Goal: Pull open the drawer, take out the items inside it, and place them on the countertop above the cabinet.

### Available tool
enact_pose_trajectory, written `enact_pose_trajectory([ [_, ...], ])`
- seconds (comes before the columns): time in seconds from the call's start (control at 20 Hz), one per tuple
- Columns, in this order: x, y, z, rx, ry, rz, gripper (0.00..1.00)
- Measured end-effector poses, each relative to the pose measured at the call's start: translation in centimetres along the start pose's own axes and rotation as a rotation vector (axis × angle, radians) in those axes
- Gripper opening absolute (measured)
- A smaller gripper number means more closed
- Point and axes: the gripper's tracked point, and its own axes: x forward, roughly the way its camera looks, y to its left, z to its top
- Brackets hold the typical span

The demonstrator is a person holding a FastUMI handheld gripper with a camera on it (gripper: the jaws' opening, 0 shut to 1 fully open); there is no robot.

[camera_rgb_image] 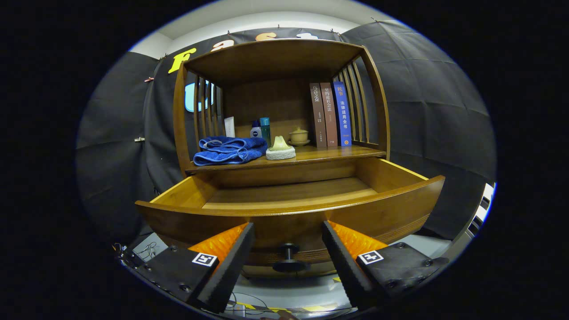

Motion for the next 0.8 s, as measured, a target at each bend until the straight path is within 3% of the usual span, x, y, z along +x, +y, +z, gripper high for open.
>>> enact_pose_trajectory([
  [0.8, 11.7, 0.1, 2.6, -0.013, 0.01, 0.012, 1.0],
])
